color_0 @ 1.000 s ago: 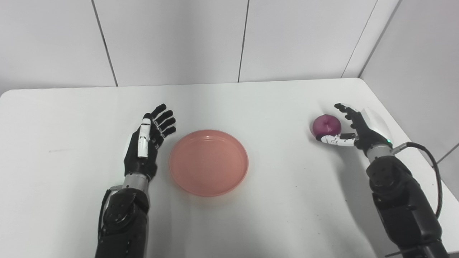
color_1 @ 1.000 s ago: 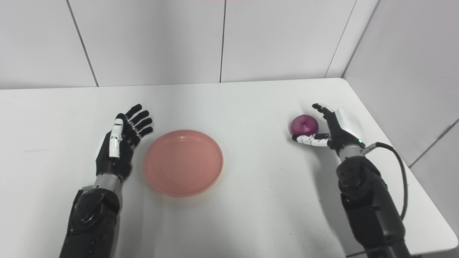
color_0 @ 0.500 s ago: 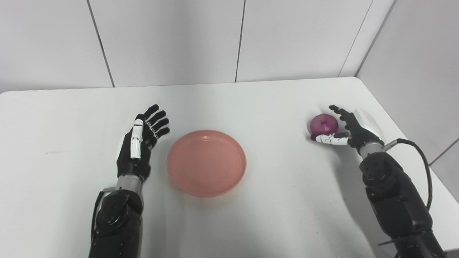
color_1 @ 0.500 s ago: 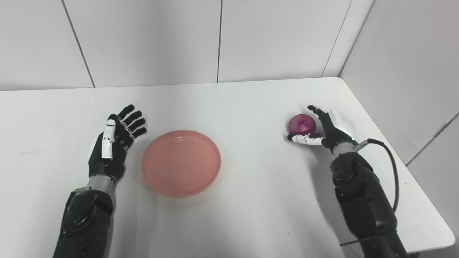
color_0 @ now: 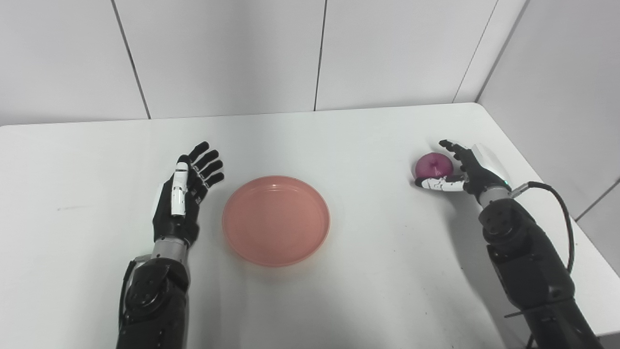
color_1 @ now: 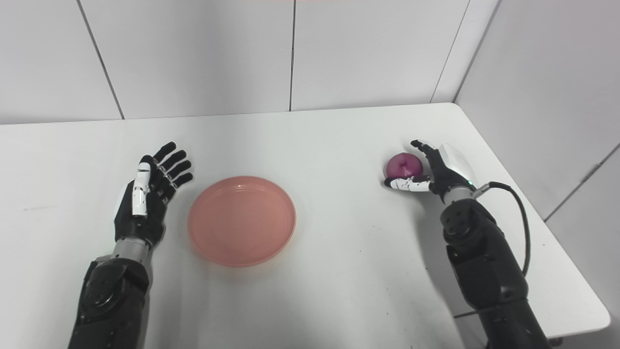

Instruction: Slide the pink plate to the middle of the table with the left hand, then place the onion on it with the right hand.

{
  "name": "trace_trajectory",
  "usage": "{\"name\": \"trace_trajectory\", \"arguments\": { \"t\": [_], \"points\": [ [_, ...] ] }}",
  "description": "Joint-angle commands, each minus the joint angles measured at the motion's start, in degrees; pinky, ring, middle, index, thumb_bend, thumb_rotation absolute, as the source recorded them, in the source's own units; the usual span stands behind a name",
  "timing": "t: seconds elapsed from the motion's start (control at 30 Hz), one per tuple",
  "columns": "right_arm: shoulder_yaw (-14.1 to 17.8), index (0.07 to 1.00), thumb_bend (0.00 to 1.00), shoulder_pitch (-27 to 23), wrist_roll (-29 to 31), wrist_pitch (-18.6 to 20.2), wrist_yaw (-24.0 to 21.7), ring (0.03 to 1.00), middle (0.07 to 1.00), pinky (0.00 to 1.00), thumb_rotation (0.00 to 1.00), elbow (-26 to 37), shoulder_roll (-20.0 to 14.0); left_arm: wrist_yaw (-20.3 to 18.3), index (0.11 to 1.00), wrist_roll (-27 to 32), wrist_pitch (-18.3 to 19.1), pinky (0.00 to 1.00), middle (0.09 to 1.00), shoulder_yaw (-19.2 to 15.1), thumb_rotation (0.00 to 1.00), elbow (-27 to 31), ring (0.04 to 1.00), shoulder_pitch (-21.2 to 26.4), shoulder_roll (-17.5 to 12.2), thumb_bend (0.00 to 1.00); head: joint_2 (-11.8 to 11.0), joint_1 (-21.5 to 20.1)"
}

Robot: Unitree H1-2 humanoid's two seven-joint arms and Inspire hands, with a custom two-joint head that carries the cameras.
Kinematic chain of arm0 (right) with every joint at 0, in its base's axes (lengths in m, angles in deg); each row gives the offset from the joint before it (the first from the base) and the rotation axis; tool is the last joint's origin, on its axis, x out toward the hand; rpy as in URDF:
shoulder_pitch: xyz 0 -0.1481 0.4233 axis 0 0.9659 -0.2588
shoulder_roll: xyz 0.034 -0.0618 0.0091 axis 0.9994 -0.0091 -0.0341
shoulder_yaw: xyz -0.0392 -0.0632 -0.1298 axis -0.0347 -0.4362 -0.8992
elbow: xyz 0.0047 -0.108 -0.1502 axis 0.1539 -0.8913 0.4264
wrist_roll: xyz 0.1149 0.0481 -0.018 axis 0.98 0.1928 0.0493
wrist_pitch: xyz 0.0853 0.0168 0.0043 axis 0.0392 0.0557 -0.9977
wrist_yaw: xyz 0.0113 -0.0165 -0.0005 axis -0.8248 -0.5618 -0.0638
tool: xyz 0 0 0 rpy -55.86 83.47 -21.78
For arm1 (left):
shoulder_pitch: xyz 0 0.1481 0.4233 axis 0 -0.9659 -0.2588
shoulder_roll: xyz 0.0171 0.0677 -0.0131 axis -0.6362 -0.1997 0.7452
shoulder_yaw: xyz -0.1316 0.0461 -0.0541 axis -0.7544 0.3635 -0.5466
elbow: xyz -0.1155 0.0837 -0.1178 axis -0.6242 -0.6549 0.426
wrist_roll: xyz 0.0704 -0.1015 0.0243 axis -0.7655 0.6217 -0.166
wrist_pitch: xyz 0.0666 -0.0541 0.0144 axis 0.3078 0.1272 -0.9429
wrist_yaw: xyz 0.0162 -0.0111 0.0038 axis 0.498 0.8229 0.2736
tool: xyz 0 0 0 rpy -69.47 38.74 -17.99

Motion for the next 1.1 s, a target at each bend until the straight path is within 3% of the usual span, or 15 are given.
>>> {"name": "trace_trajectory", "arguments": {
  "t": [0.0, 0.57, 0.9, 1.07],
  "points": [
    [0.3, 0.894, 1.00, -2.3, -0.1, -0.5, 1.1, 0.879, 0.905, 0.79, 0.36, 0.2, -2.0, 0.6, 0.798, 0.1, 2.7, 0.78, 0.815, -0.1, 1.00, -0.8, 0.807, -1.1, -0.2, 0.38, 0.0, 0.1],
    [-0.9, 0.882, 1.00, -3.2, 0.1, 0.2, -0.7, 0.846, 0.883, 0.75, 0.37, 0.5, -2.5, 0.6, 0.797, 0.5, 2.9, 0.78, 0.814, -0.2, 1.00, -0.7, 0.807, -1.2, 0.0, 0.38, 0.2, 0.0],
    [-1.0, 0.835, 0.97, -3.4, 0.6, 0.3, -2.2, 0.808, 0.837, 0.73, 0.33, 1.1, -2.7, 0.2, 0.800, 0.4, 2.1, 0.78, 0.817, -0.1, 1.00, -0.9, 0.810, -1.2, -0.1, 0.38, 0.4, 0.0],
    [-1.6, 0.789, 0.94, -3.3, 0.6, 0.0, -2.2, 0.754, 0.791, 0.67, 0.32, 1.4, -3.1, 0.4, 0.800, 0.3, 2.4, 0.78, 0.815, -0.1, 1.00, -0.8, 0.808, -1.2, -0.1, 0.39, 0.5, 0.0]
  ]
}}
